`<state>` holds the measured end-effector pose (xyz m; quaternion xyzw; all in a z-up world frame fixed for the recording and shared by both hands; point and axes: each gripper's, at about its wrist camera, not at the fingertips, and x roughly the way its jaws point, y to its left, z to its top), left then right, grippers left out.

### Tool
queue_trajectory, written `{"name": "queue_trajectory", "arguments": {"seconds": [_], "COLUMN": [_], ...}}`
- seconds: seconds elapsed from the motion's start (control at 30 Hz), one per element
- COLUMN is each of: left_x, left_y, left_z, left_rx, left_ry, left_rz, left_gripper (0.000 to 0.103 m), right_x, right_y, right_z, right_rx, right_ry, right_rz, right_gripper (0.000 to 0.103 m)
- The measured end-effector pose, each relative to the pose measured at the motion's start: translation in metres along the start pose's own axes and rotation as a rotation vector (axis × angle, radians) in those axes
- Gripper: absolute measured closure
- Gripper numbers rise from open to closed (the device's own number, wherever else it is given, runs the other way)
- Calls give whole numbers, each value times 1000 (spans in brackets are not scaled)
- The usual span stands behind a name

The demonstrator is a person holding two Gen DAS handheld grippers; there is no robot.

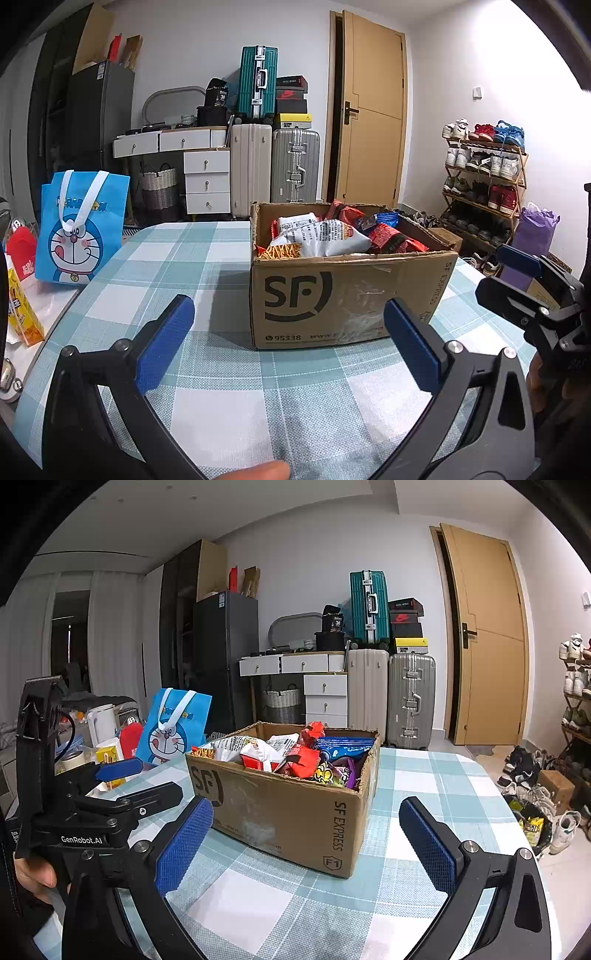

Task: Organize snacks

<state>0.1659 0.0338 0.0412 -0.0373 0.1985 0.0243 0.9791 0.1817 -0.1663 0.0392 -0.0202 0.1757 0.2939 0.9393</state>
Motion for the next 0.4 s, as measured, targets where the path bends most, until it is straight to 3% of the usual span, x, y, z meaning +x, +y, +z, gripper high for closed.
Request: {"name": "queue_trajectory", "arguments": {"seconds": [0.4], "left_x": [-1], "left_y": [1], "left_z": [-1], "left_rx": [-4], "left_ry": [2], "left_rz": [2], "left_gripper": [1], "right_x": [0], "right_y": [0], "right_z": [0], "right_rx": [-1], "right_ry": [0], "right_rz": [0], "right_gripper": [0]}}
